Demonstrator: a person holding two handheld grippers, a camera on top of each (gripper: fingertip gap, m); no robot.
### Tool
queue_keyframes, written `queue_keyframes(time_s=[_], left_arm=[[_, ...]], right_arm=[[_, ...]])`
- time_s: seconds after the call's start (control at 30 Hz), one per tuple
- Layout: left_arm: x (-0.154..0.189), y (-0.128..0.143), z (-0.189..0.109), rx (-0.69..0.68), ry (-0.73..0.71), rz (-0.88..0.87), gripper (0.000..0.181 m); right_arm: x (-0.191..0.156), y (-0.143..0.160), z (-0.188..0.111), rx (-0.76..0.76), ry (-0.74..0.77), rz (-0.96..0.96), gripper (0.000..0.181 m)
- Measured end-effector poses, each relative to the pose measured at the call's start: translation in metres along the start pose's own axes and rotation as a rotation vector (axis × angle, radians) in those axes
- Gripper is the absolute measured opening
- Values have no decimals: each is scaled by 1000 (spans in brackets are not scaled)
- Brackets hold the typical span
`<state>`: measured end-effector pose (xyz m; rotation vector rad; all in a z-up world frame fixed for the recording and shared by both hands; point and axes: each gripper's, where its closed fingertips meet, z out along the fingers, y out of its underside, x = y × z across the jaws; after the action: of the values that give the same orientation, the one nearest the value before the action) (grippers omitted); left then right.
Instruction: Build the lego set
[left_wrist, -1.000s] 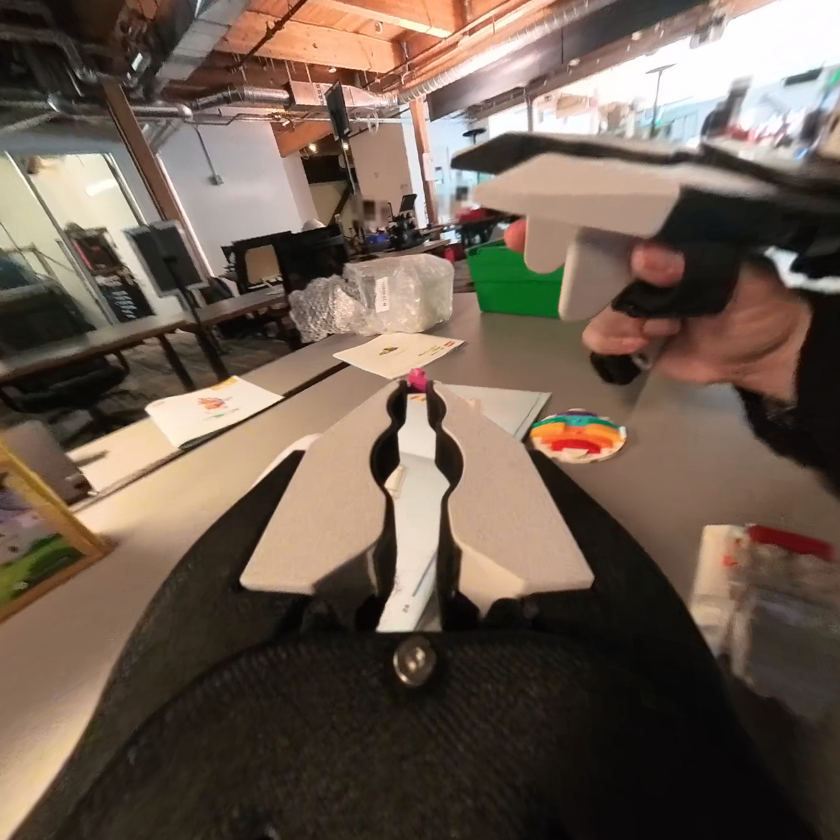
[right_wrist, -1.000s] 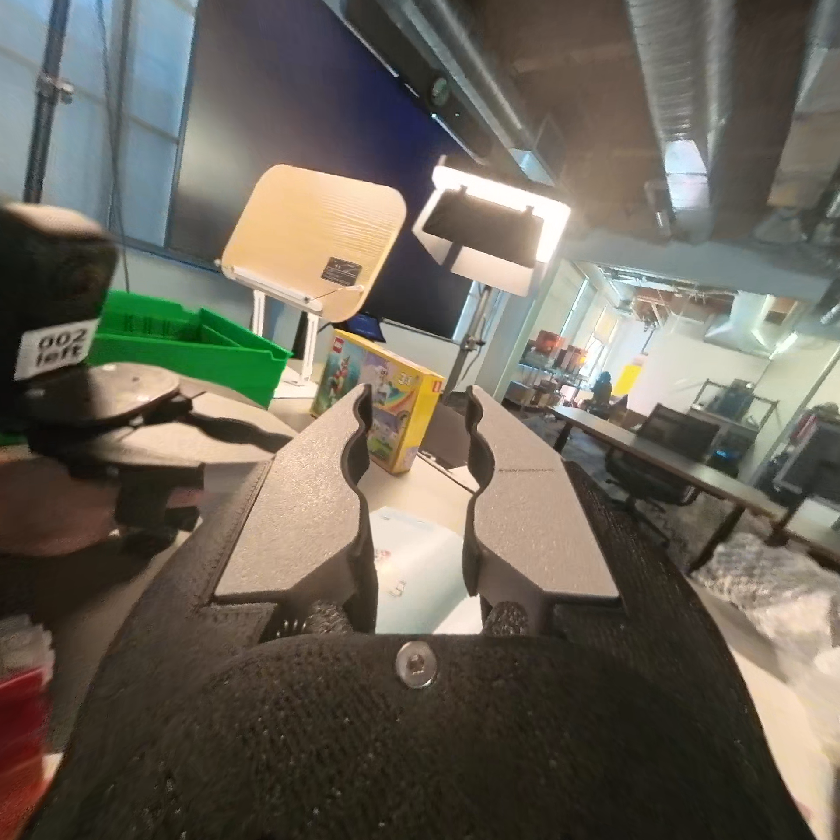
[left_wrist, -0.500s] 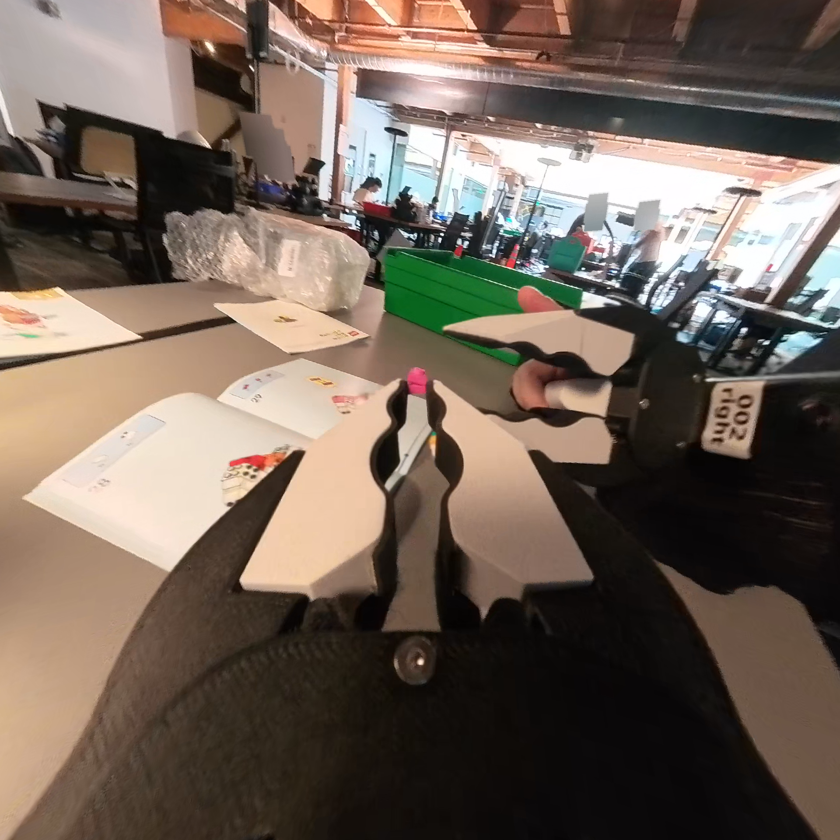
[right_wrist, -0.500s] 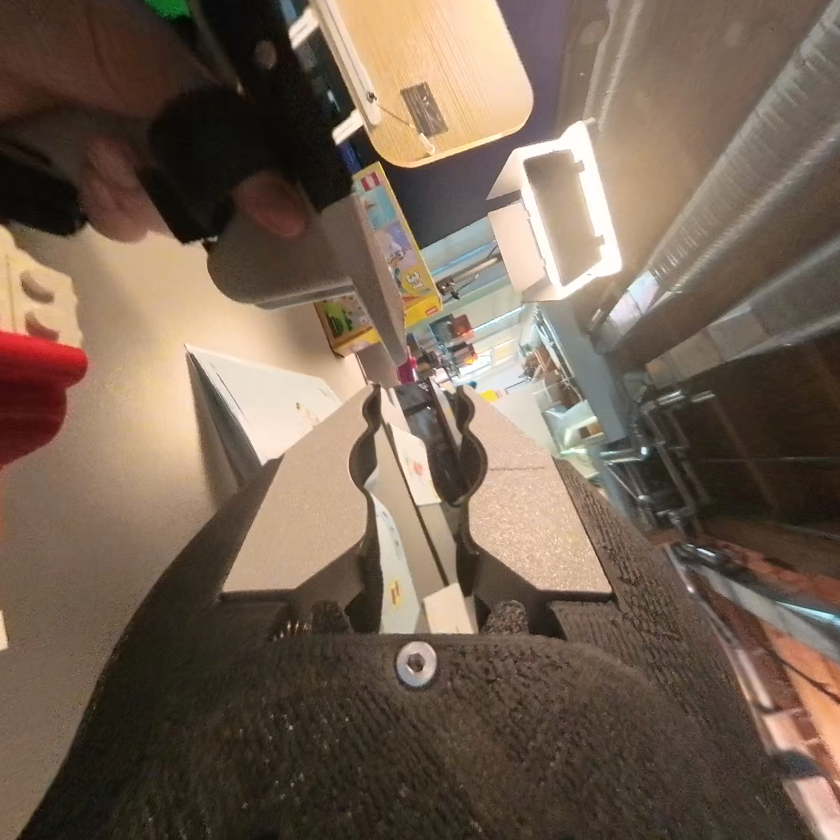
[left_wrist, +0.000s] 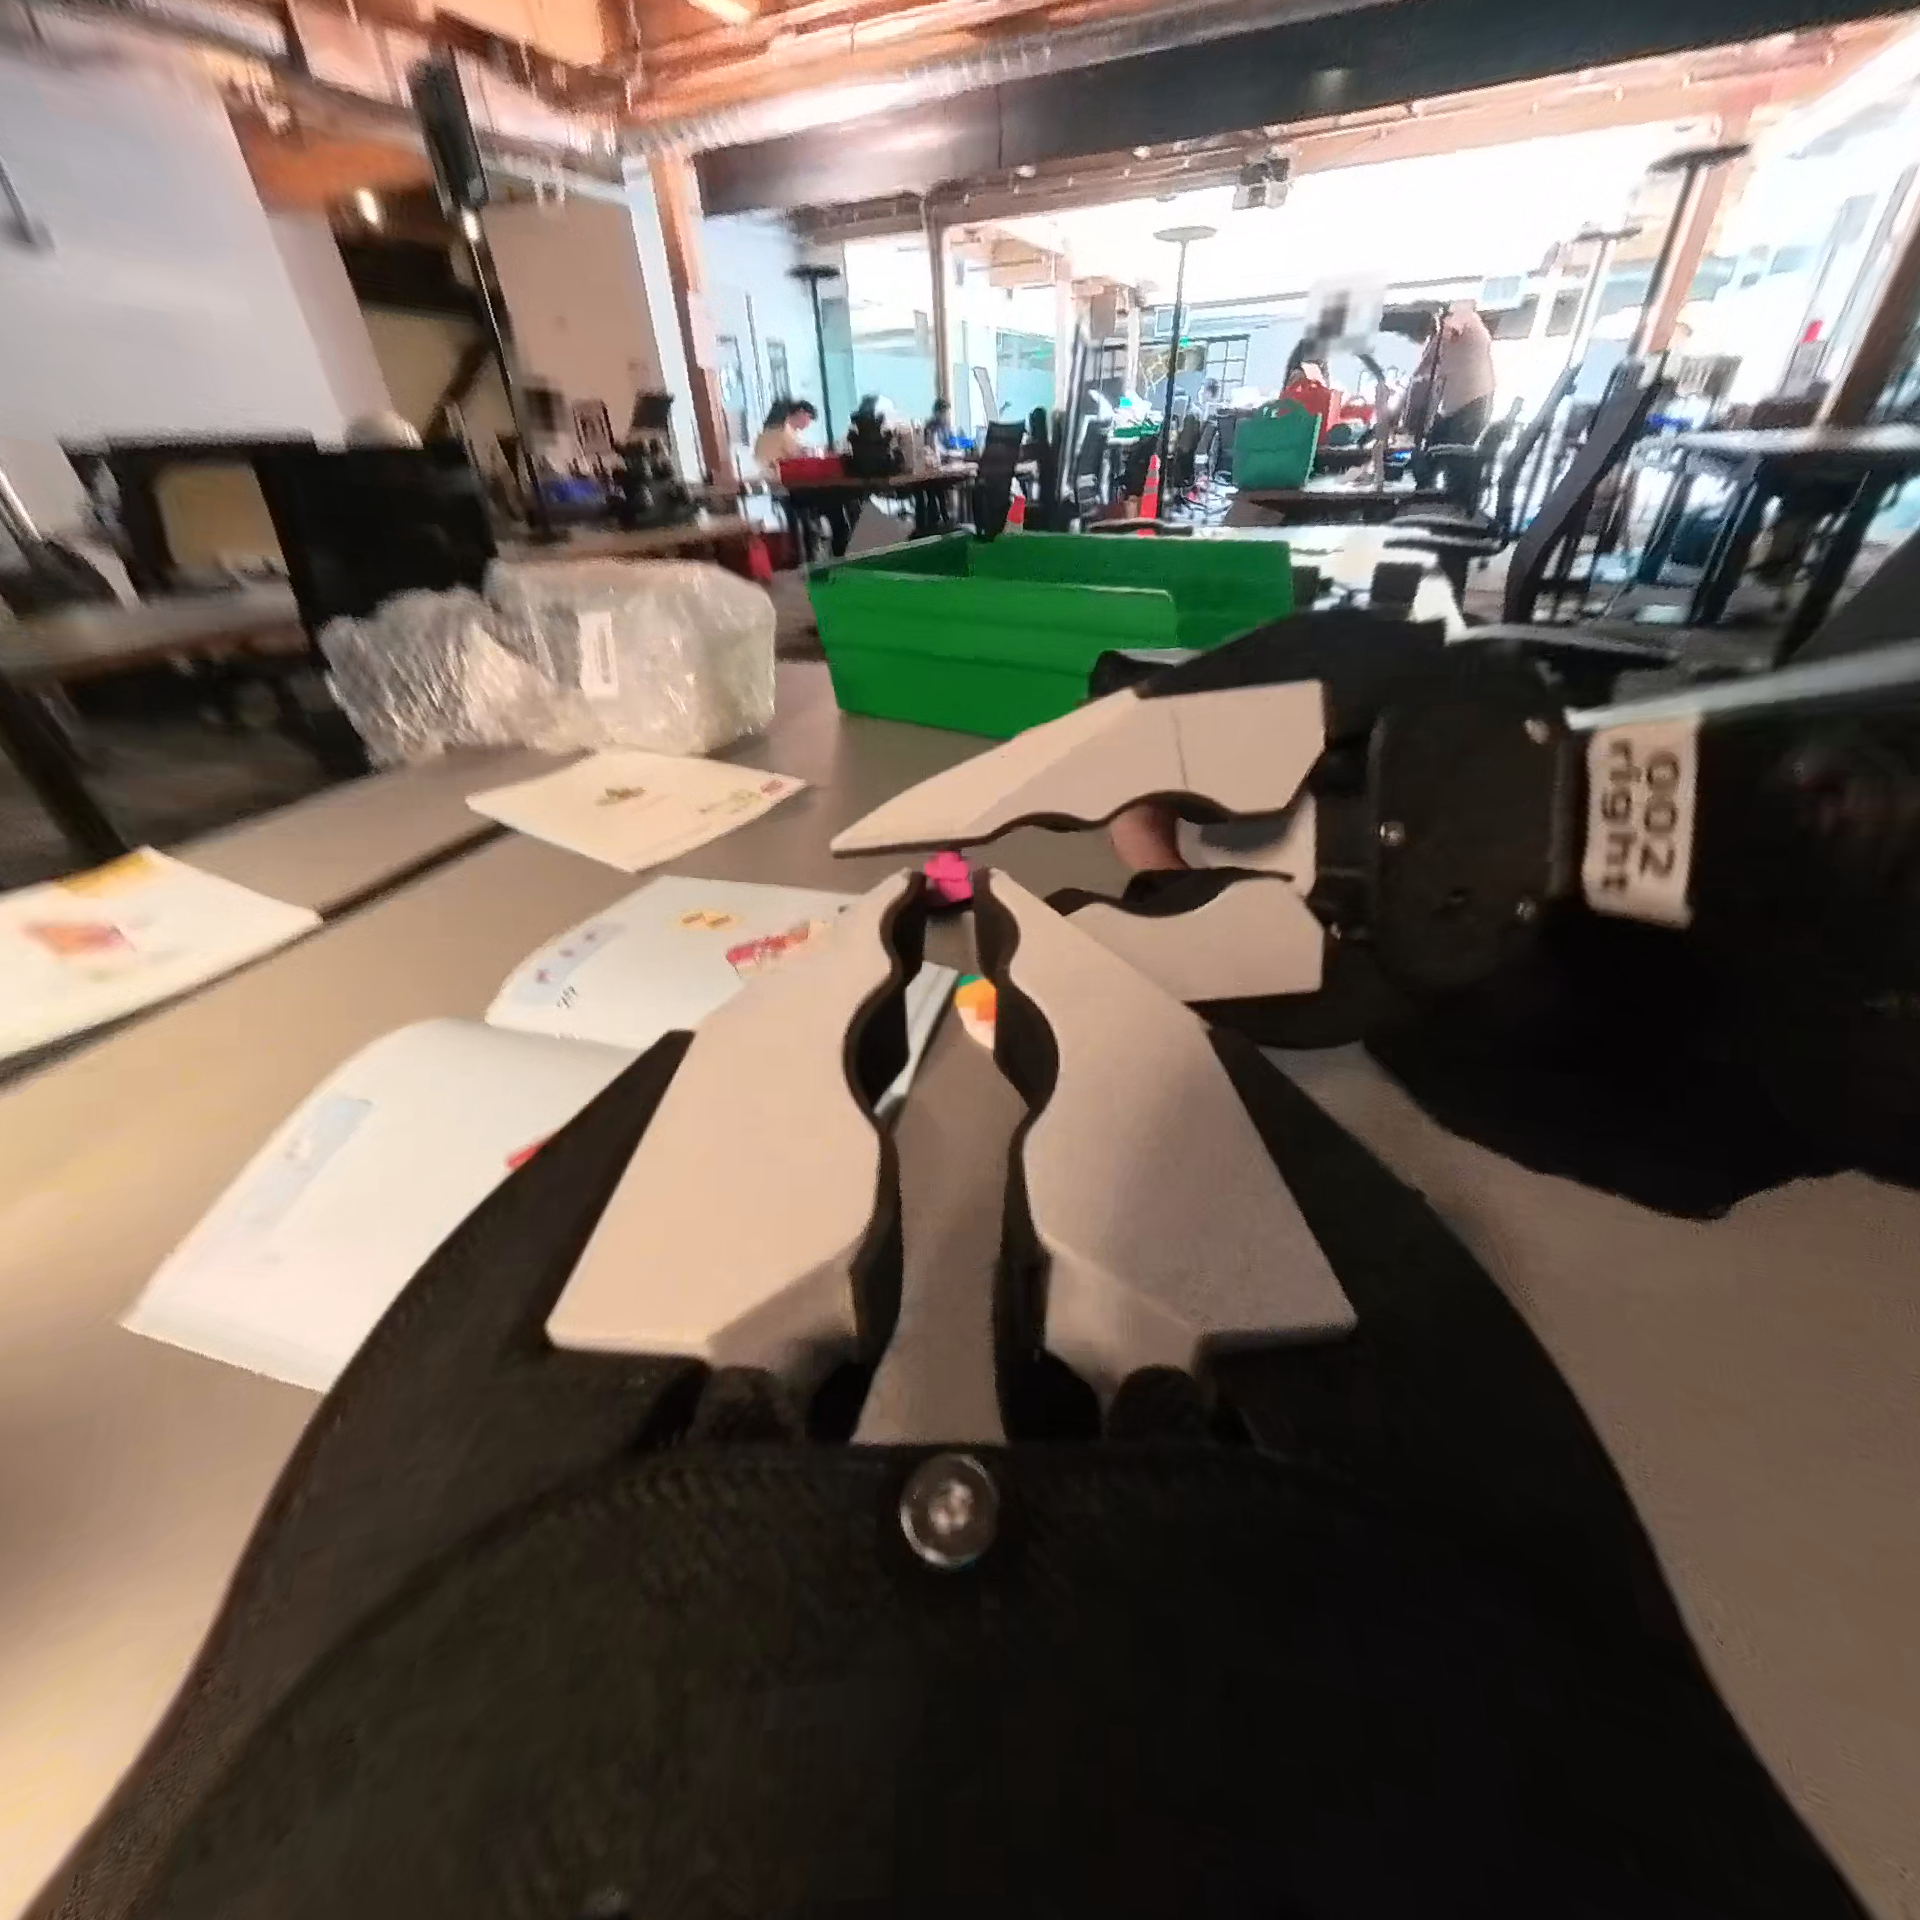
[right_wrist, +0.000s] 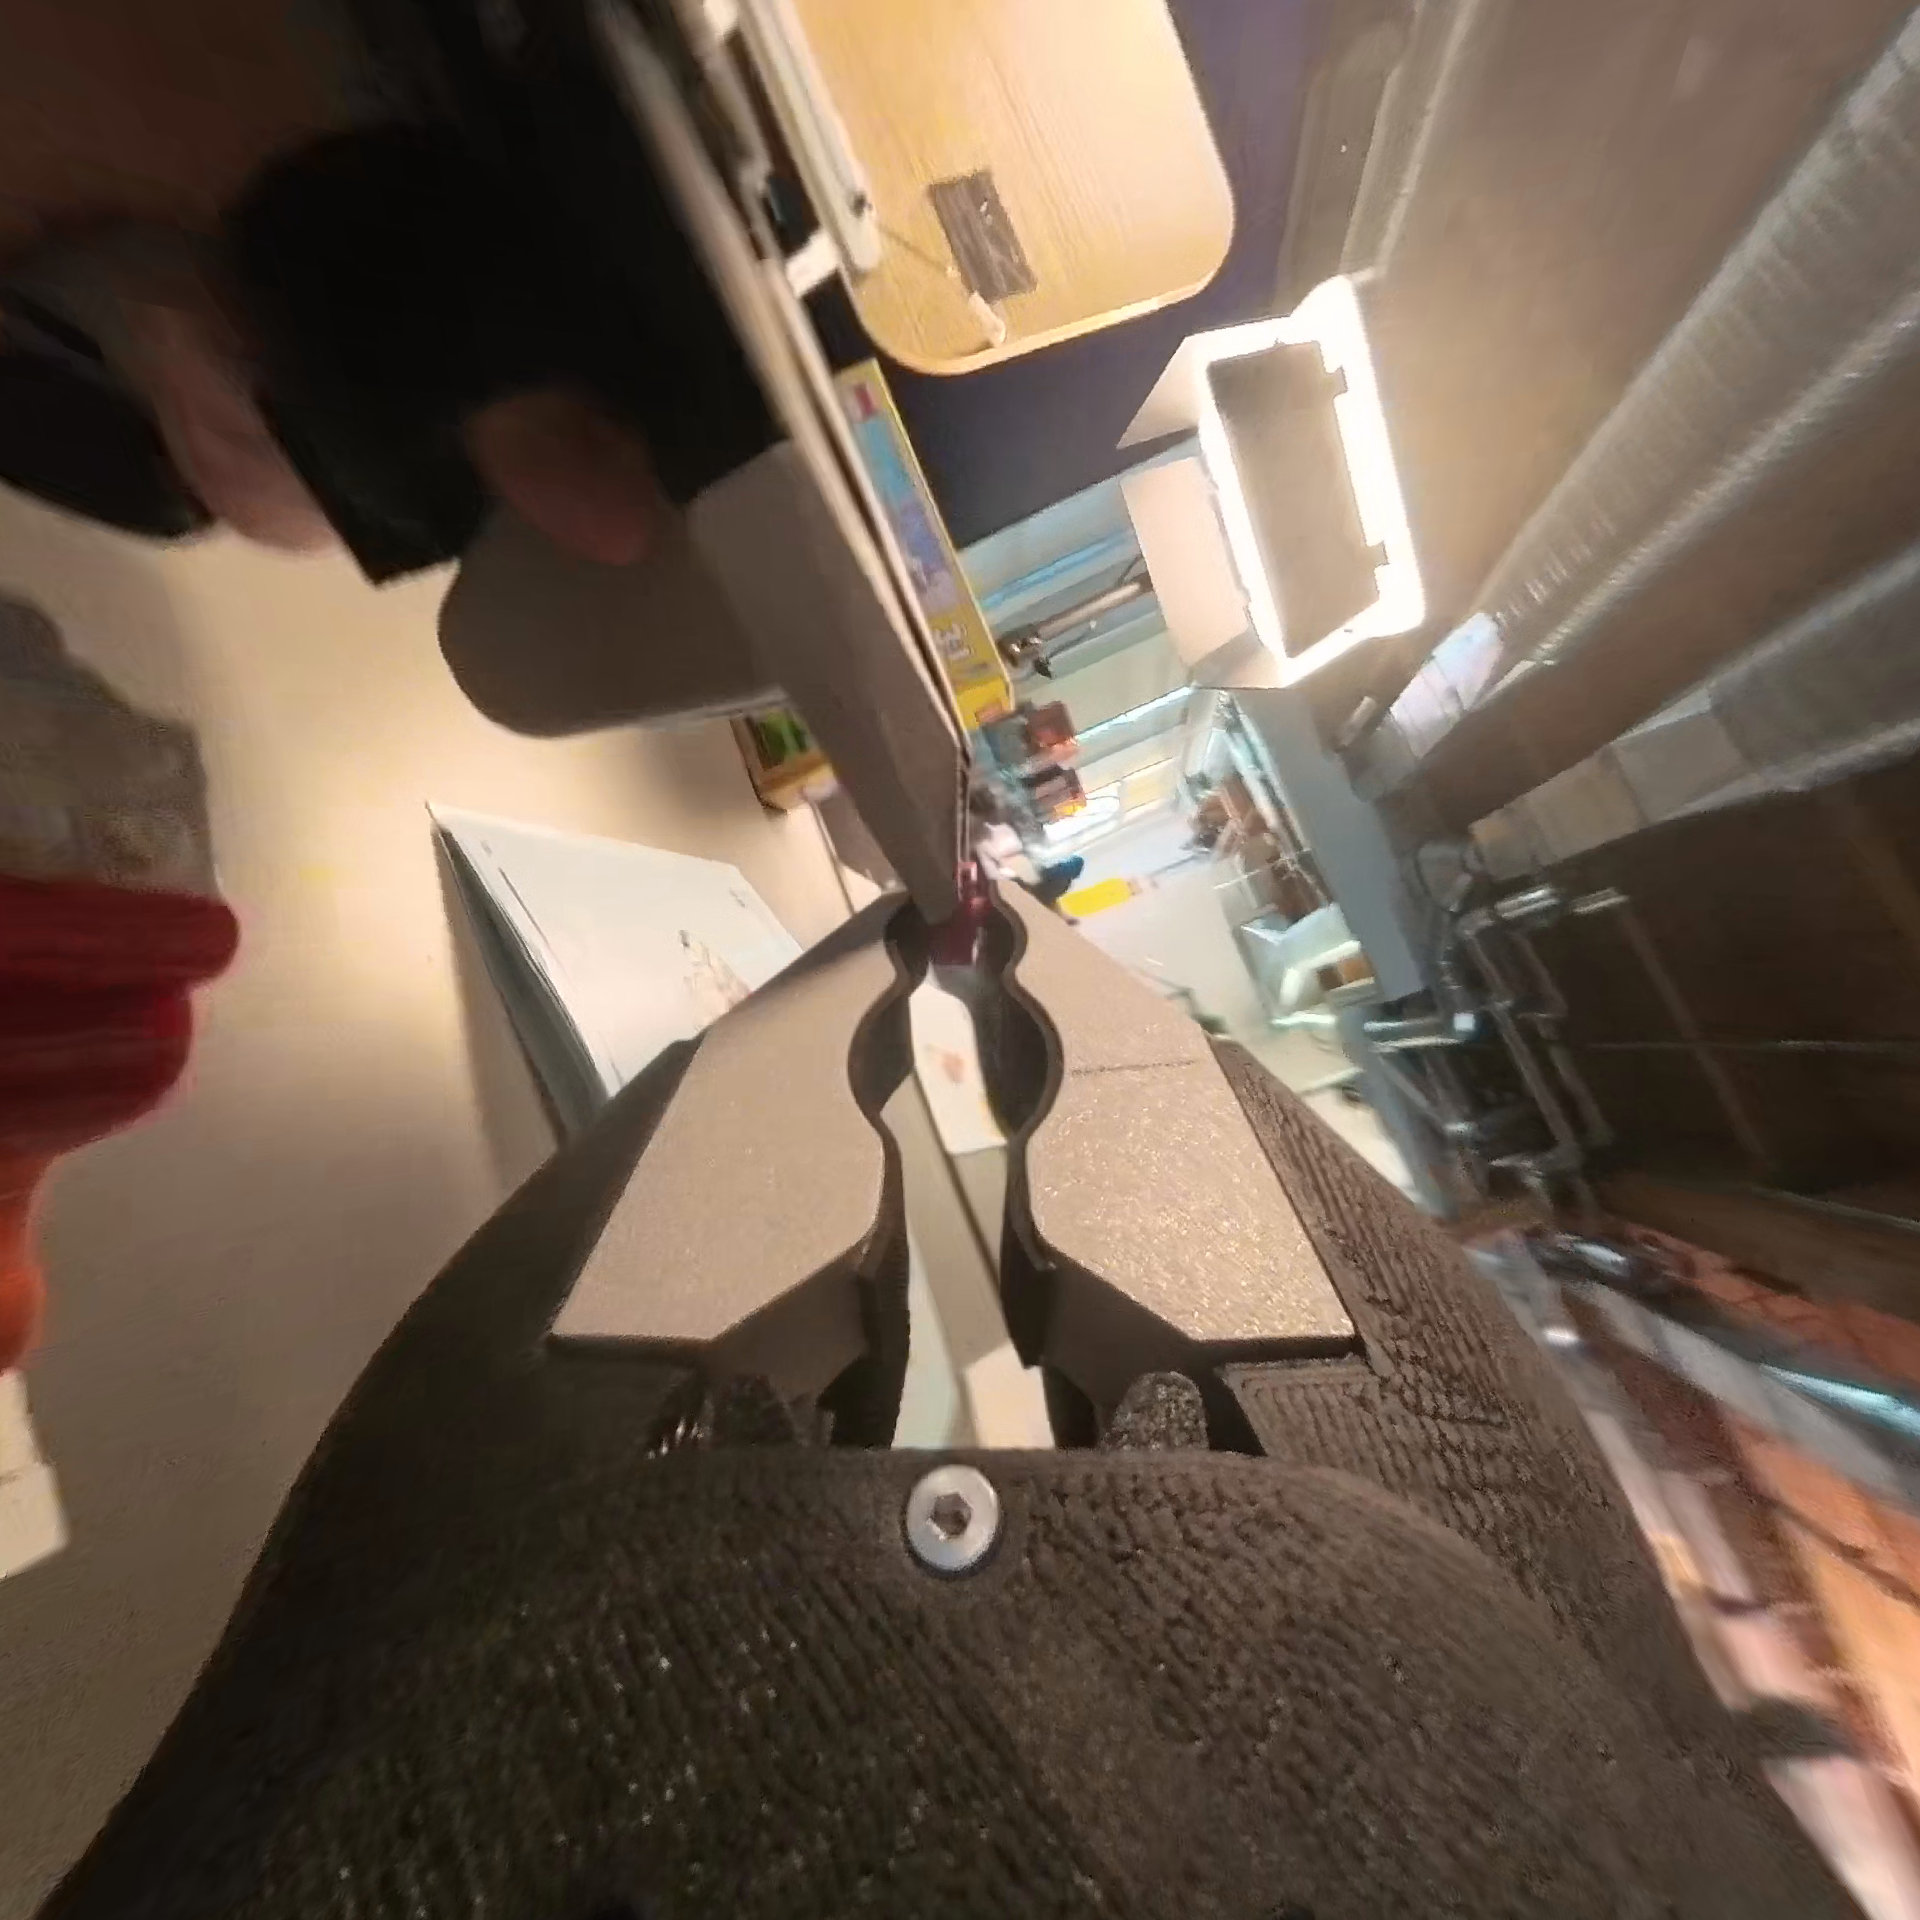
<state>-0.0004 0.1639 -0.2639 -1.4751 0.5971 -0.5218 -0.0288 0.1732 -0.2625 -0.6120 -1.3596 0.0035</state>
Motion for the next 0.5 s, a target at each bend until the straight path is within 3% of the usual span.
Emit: queue_keyframes(time_s=[0.07,0.2,0.33,0.5], left_arm=[[4,-9,-5,52,-21,127,24],[17,-24,-20,154,23,242,27],[14,-27,-32,190,45,192,27],[5,-26,-34,209,70,17,27]], right_arm=[[0,-10,-4,72,-65,170,8],[-1,-34,-17,259,-240,494,8],[7,-40,-22,332,-290,651,7],[16,-45,-26,375,-274,684,7]])
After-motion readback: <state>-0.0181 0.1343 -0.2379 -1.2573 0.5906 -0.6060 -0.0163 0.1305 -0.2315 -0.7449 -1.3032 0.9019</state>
